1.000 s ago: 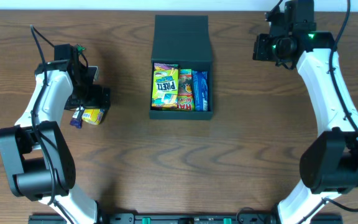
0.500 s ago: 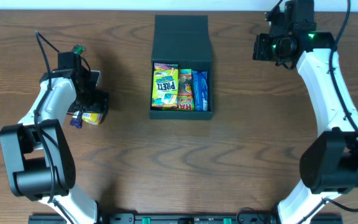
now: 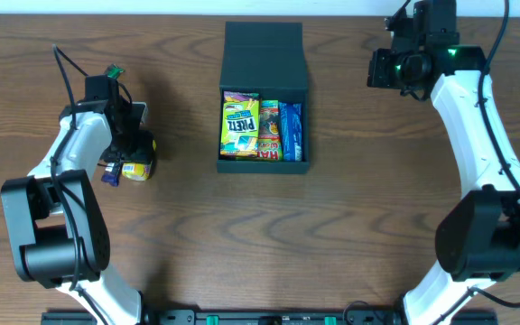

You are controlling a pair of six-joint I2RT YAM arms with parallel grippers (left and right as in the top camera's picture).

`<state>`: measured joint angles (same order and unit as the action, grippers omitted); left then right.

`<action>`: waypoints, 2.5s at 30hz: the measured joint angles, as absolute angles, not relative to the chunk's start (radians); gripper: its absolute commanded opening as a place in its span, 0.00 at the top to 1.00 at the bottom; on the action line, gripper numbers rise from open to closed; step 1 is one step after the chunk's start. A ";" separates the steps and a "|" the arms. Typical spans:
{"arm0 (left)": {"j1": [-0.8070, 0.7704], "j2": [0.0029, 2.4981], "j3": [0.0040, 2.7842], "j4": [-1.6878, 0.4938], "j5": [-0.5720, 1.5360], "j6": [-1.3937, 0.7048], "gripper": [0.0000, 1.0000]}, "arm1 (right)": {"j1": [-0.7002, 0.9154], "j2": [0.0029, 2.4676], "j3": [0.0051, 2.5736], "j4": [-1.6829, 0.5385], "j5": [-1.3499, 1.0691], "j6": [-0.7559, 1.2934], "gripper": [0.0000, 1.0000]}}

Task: Pack container
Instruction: 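Grasp the yellow Mentos tub with the left gripper, then carry the Mentos tub with the left gripper and lower it into the box, then release the Mentos tub and lift the left gripper back left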

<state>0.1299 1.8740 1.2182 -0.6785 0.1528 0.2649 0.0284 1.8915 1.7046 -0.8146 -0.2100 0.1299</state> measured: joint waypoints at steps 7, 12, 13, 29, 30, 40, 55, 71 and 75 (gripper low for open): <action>0.075 1.884 1.285 -0.746 0.149 0.253 0.78 | 0.028 1.892 1.705 -0.815 -0.210 0.130 0.98; 0.020 1.889 1.444 -0.812 0.150 0.207 0.84 | 0.022 1.892 1.705 -0.822 -0.210 0.130 0.98; 0.010 1.889 1.477 -0.825 0.150 0.198 0.85 | 0.018 1.892 1.705 -0.825 -0.210 0.130 0.99; -0.375 1.896 1.839 -0.833 0.150 -0.128 0.94 | -0.075 1.892 1.705 -0.865 -0.210 0.130 0.98; -0.402 1.900 1.839 -0.829 0.150 -0.147 0.94 | -0.080 1.892 1.705 -0.865 -0.210 0.130 0.99; -0.577 2.066 1.839 -0.814 0.208 -0.351 0.94 | -0.099 1.892 1.705 -0.866 -0.210 0.129 0.99; -0.608 2.075 1.839 -0.795 0.216 -0.531 0.30 | -0.099 1.892 1.705 -0.875 -0.210 0.128 0.99; -0.586 2.069 1.906 -0.801 0.216 -0.445 0.19 | -0.099 1.892 1.705 -0.877 -0.210 0.128 0.99; -0.494 2.007 1.948 -0.855 0.085 -0.390 0.10 | -0.099 1.892 1.705 -0.888 -0.210 0.128 0.99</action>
<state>-0.4938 2.0071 1.9484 -0.8555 0.0849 -0.3901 -0.0990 1.8915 1.7046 -0.8875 -0.2100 0.1276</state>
